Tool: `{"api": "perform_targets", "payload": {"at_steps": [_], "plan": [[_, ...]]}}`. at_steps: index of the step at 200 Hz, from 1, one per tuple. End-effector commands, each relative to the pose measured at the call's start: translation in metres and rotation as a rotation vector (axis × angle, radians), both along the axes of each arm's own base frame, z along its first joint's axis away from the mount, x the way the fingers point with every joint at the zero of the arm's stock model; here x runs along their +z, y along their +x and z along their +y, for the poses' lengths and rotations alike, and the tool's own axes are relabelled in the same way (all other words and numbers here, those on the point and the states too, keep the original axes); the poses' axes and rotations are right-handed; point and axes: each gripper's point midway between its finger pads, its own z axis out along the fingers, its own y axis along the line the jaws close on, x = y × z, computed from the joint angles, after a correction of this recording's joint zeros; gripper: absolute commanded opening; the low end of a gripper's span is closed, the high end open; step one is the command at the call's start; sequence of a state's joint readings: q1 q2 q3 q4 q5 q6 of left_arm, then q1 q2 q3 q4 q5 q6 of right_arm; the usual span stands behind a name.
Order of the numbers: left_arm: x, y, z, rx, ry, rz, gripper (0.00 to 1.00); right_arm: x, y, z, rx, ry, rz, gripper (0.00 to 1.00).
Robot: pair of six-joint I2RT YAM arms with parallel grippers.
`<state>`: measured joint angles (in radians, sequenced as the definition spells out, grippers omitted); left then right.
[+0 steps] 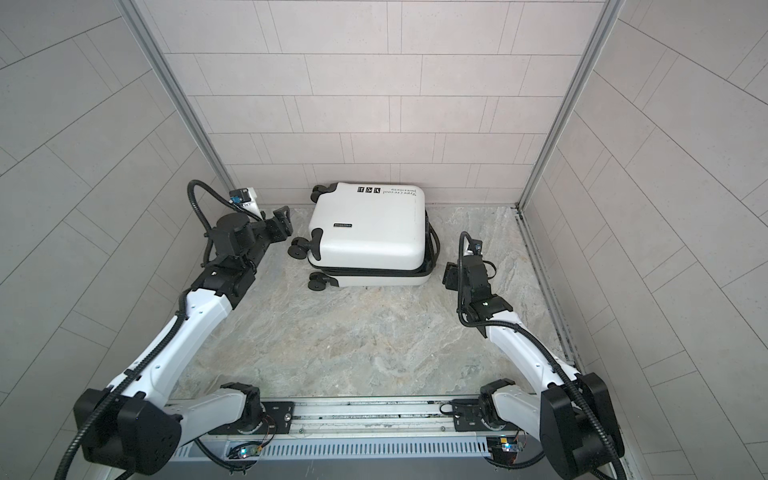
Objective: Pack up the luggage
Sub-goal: 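Release the lid and lower both grippers beside the closed suitcase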
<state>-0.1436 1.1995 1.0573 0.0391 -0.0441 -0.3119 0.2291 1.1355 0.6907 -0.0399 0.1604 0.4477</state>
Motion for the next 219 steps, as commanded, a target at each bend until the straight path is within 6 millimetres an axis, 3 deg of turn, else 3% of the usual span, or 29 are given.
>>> {"api": "perform_targets", "payload": {"at_steps": [1,49,115,158,187,219], "plan": [[-0.007,0.01,0.006,-0.022,-0.089,0.067,0.74,-0.014,-0.004,-0.004,-0.032,0.019,0.164,0.71],[-0.038,0.047,0.016,-0.039,-0.122,0.213,0.74,-0.049,0.017,0.022,0.048,0.134,0.373,0.7],[-0.097,0.08,0.005,-0.096,-0.169,0.355,0.7,-0.072,0.029,0.02,-0.03,0.15,0.503,0.71],[-0.109,0.079,-0.024,-0.237,-0.209,0.364,0.69,-0.066,0.04,0.023,-0.016,0.198,0.359,0.75],[-0.112,0.073,-0.053,-0.341,-0.227,0.358,0.69,-0.067,0.04,0.031,0.039,0.185,0.438,0.75],[-0.118,0.063,-0.087,-0.452,-0.239,0.38,0.69,-0.062,0.041,0.044,0.107,0.233,0.391,0.75]]}}
